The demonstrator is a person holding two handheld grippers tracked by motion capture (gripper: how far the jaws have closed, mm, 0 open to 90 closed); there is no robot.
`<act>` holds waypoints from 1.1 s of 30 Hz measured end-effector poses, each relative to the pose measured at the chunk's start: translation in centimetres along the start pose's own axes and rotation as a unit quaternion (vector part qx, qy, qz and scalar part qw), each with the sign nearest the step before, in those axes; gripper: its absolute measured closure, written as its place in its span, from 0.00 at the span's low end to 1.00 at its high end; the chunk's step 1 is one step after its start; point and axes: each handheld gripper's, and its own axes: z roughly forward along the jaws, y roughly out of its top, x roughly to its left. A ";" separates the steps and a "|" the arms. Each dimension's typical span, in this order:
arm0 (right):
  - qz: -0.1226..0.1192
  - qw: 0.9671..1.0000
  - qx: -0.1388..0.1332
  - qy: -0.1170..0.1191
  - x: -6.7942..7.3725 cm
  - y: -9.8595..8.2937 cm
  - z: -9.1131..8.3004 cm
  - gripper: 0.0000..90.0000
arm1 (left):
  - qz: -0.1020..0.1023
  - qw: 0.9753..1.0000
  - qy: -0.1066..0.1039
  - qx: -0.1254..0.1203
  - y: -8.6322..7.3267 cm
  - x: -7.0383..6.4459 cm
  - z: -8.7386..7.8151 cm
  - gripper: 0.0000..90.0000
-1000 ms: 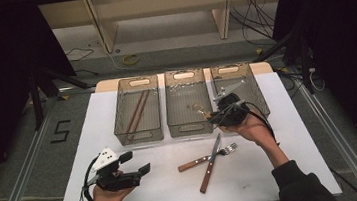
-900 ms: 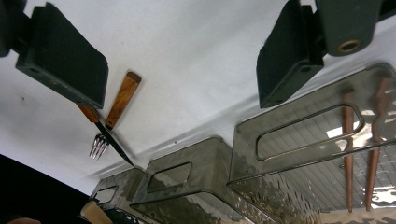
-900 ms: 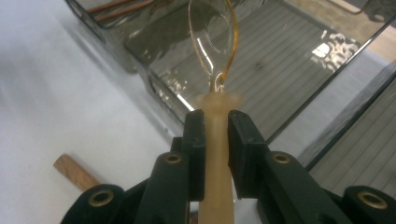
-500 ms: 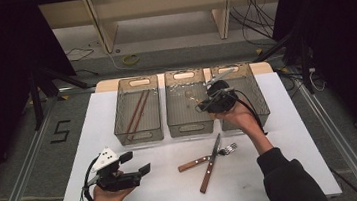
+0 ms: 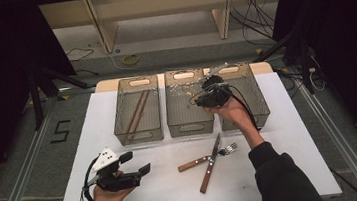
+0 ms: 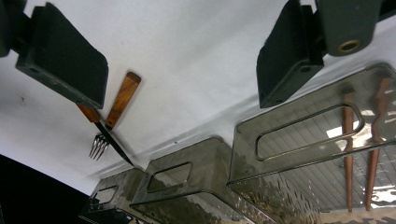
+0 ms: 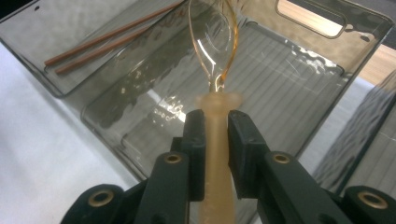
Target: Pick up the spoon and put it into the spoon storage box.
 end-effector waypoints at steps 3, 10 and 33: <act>0.003 1.000 -0.001 0.001 0.0 0.4 0.5 0.87 | 0.000 1.000 0.001 -0.001 0.0 0.0 0.0 0.18; 0.012 1.000 0.002 -0.001 0.1 0.9 1.5 0.87 | -0.001 1.000 0.001 -0.002 0.0 0.0 -0.1 0.18; 0.031 0.999 0.015 -0.004 0.1 1.0 3.8 0.87 | -0.002 1.000 0.001 -0.004 0.0 0.0 -0.1 0.18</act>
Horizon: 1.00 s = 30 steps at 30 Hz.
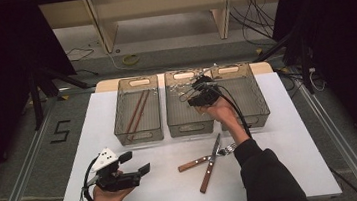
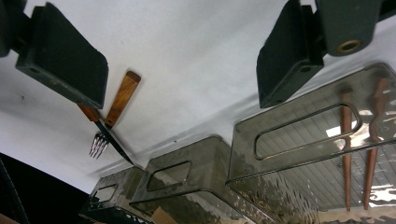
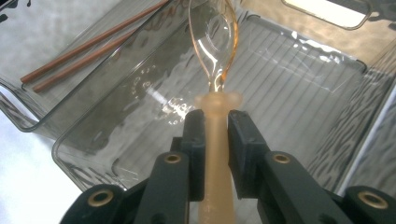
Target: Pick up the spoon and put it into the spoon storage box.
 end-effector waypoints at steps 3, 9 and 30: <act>0.001 1.000 0.003 0.000 0.1 -0.1 0.3 0.87 | 0.000 1.000 0.000 0.000 0.0 0.0 0.0 0.18; 0.001 1.000 0.009 0.002 0.6 -0.1 0.8 0.87 | 0.001 1.000 0.000 0.001 0.0 0.0 0.0 0.18; 0.006 1.000 0.030 0.004 1.0 -0.5 2.3 0.86 | 0.000 1.000 -0.001 0.000 0.0 0.0 0.0 0.18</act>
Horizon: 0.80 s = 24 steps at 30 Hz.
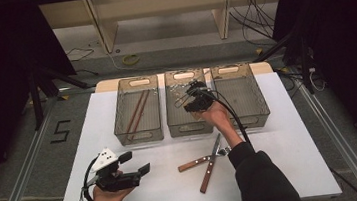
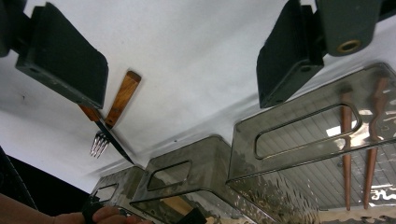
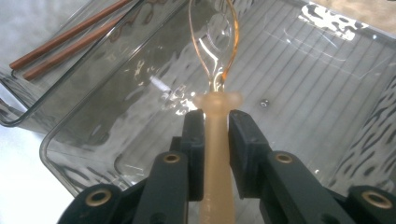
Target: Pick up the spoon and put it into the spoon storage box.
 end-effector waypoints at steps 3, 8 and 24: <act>0.001 1.000 0.000 0.001 0.0 0.0 0.1 0.81 | 0.000 1.000 0.000 0.000 0.0 0.0 0.0 0.18; 0.000 1.000 -0.006 0.011 0.2 0.1 -0.2 0.73 | 0.000 1.000 0.000 0.000 0.0 0.0 0.0 0.18; -0.045 0.996 -0.044 0.064 3.4 -1.2 -3.1 0.56 | 0.001 1.000 0.001 -0.001 0.0 0.0 -0.1 0.18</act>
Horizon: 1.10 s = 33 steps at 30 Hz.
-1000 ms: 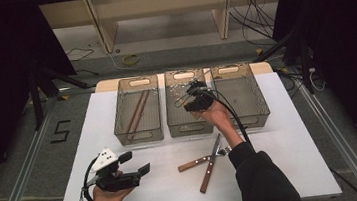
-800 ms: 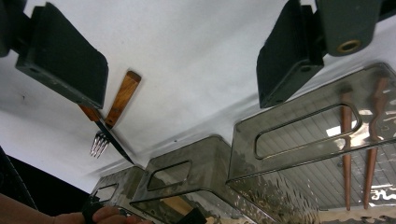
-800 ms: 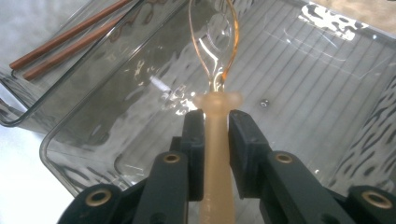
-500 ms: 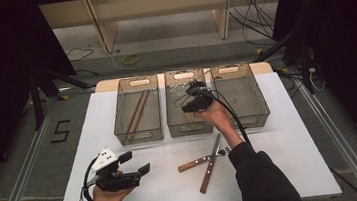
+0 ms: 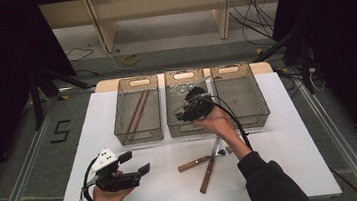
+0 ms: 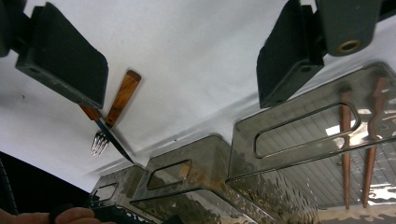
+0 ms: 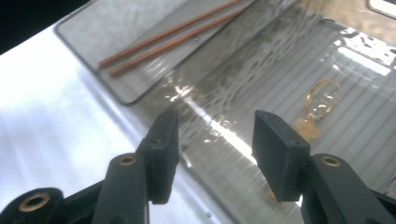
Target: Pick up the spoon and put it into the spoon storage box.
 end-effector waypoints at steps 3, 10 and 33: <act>-0.008 1.000 -0.002 0.006 0.6 -0.4 -0.3 0.54 | 0.000 1.000 -0.001 0.000 0.0 0.0 0.0 0.18; -0.011 1.000 -0.004 0.017 1.7 -1.4 -0.4 0.52 | 0.000 1.000 0.001 -0.002 0.0 0.0 0.0 0.18; -0.022 0.999 0.031 0.034 3.7 -4.8 1.8 0.43 | -0.008 1.000 0.008 -0.007 -0.1 0.1 -0.4 0.18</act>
